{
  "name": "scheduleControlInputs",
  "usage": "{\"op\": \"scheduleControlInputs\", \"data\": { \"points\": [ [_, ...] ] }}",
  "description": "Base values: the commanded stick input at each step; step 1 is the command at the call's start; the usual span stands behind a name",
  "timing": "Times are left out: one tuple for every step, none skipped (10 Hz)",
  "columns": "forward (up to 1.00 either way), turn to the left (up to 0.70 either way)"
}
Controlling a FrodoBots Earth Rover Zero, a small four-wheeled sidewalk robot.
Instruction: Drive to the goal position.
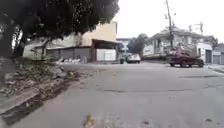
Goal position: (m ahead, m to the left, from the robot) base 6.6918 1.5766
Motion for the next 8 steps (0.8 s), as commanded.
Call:
{"op": "scheduleControlInputs", "data": {
  "points": [
    [1.0, 0.0],
    [1.0, 0.0],
    [1.0, 0.0],
    [1.0, 0.0],
    [1.0, 0.0],
    [1.0, 0.0],
    [1.0, 0.0],
    [1.0, 0.0]
  ]
}}
